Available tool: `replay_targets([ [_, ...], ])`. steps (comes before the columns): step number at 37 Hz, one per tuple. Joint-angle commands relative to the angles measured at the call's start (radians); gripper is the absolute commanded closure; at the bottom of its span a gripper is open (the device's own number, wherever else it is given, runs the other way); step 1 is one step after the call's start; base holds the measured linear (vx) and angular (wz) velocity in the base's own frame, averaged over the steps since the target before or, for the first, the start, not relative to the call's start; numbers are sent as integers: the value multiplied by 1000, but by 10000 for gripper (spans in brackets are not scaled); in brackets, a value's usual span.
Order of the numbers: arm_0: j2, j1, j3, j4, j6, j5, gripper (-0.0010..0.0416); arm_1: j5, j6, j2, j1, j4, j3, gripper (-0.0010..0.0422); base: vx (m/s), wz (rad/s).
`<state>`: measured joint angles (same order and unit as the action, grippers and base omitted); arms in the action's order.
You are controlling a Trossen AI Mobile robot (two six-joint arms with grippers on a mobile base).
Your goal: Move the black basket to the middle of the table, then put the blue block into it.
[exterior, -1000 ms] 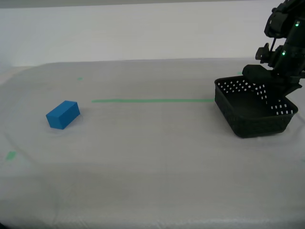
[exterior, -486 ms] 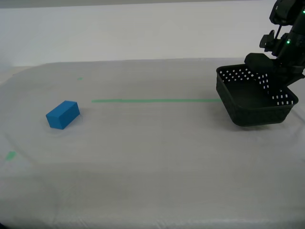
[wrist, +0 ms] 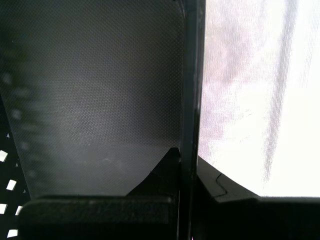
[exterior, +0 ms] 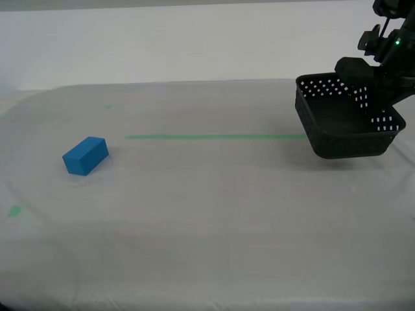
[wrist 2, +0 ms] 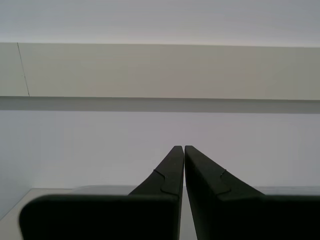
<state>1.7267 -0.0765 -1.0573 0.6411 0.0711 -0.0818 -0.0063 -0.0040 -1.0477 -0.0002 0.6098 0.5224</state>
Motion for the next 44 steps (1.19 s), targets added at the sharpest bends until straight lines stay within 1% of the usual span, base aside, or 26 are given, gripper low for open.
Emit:
replay_targets([
  [1,-8,-2,0,3,9,-3,407,-1,1,0,0,5,1,412,0,0],
  [15,-57,-16,0,22,46,-3,407,-1,1,0,0,5,1,412,0,0],
  [25,-94,-32,0,48,84,-7,407,-1,1,0,0,5,1,412,0,0],
  [41,-146,-44,0,125,110,-8,407,-1,1,0,0,5,1,412,0,0],
  [44,-154,-50,0,137,121,-25,407,-1,2,0,0,5,1,412,0,0],
])
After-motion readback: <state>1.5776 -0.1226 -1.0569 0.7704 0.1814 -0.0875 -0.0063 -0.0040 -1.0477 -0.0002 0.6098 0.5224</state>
